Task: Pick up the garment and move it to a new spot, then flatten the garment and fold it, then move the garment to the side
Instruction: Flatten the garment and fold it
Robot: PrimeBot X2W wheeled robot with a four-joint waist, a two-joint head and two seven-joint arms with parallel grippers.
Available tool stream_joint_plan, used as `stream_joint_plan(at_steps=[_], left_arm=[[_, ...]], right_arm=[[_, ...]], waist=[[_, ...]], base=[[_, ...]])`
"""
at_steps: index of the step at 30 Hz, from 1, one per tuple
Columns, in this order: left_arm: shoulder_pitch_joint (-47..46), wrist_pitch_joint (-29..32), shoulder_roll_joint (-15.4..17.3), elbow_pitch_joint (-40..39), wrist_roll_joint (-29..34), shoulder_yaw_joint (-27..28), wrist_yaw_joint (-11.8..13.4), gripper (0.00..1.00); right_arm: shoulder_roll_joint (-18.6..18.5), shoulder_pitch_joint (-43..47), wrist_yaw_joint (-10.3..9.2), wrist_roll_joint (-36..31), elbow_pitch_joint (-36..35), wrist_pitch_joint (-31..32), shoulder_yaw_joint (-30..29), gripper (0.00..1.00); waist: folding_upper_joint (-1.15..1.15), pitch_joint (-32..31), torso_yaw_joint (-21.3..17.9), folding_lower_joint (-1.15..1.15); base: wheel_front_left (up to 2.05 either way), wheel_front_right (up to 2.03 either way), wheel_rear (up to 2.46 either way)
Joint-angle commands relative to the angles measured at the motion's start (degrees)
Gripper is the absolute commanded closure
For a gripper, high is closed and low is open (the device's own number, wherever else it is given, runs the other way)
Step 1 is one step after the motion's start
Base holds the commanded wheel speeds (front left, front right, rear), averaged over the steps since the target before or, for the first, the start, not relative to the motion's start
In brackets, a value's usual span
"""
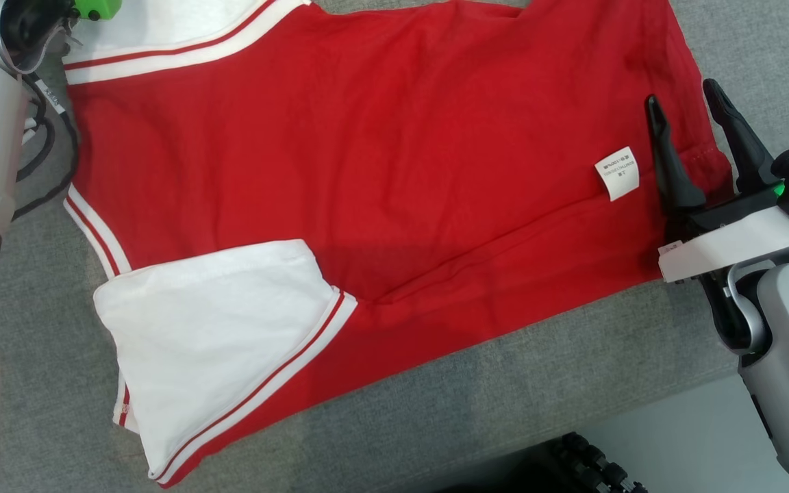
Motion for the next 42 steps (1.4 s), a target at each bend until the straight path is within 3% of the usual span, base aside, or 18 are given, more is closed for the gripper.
stream_joint_plan(at_steps=[1,4,5,6,7,14,17,26,36,40,41,42], left_arm=[[-0.6,0.0,-0.1,0.7,0.1,-0.3,-0.2,0.00],[-0.8,0.8,-0.4,2.3,0.2,-1.3,-0.6,0.00],[-0.9,1.0,-0.4,2.7,0.4,-1.7,-0.7,0.53],[-0.9,1.3,-0.5,3.0,0.4,-2.1,-0.8,0.85],[-1.0,1.4,-0.6,3.3,0.3,-2.4,-1.0,1.00],[-2.0,0.1,-0.9,3.1,-1.4,-3.1,-1.4,1.00],[-2.1,-0.2,-1.5,3.1,-2.1,-3.5,-1.4,1.00],[-2.7,-2.3,-2.2,1.1,-3.2,-5.9,-1.5,1.00],[-2.6,-2.8,-2.1,-0.2,-5.6,-8.9,-1.5,1.00],[-3.0,-2.9,-2.1,-0.4,-6.1,-10.0,-1.5,1.00],[-3.1,-2.9,-2.2,-0.4,-6.3,-10.3,-1.5,1.00],[-3.2,-3.0,-2.2,-0.4,-6.5,-10.5,-1.5,1.00]], right_arm=[[0.3,-0.5,-0.09,-0.3,-0.2,-0.1,-0.2,0.00],[0.5,-0.8,-0.09,-0.3,-0.3,-0.1,-0.1,0.00],[0.4,-0.9,-0.09,-0.3,-0.4,-0.1,-0.1,0.00],[0.3,-1.0,-0.09,-0.3,-0.4,-0.1,-0.1,0.00],[0.0,-1.2,-0.09,-0.5,-0.3,-0.1,0.1,0.00],[-2.5,-6.8,-0.09,1.1,2.0,1.3,3.5,0.00],[-3.1,-10.7,-0.09,2.4,3.9,6.7,5.1,0.00],[-0.2,-22.0,-0.09,4.9,10.6,28.7,2.0,0.00],[0.8,-29.4,-0.09,1.3,15.5,44.5,0.9,0.00],[1.8,-31.3,-0.09,-0.1,17.5,46.9,0.4,0.00],[2.0,-31.6,-0.09,-0.4,17.9,47.2,0.3,0.01],[2.2,-31.9,-0.09,-0.6,18.4,47.7,0.3,0.16]], waist=[[0.00,0.2,-0.3,-0.01],[0.00,0.4,-0.7,-0.01],[0.00,0.5,-0.8,-0.01],[0.00,0.5,-0.8,-0.01],[0.00,0.4,-0.9,-0.01],[0.00,-0.8,-0.5,-0.01],[0.00,-1.4,0.1,-0.01],[0.00,-2.6,2.1,-0.01],[0.00,-3.1,3.3,-0.01],[0.00,-3.0,3.9,-0.01],[0.00,-3.0,4.0,-0.01],[0.00,-3.0,4.2,-0.01]], base=[[0.00,0.00,0.00],[0.00,0.00,0.00],[0.00,0.00,0.00],[0.00,0.00,0.00],[0.00,0.00,0.00],[0.00,0.00,0.00],[0.00,0.00,0.00],[0.00,0.00,0.00],[0.00,0.00,0.00],[0.00,0.00,0.00],[0.00,0.00,0.00],[0.00,0.00,0.00]])
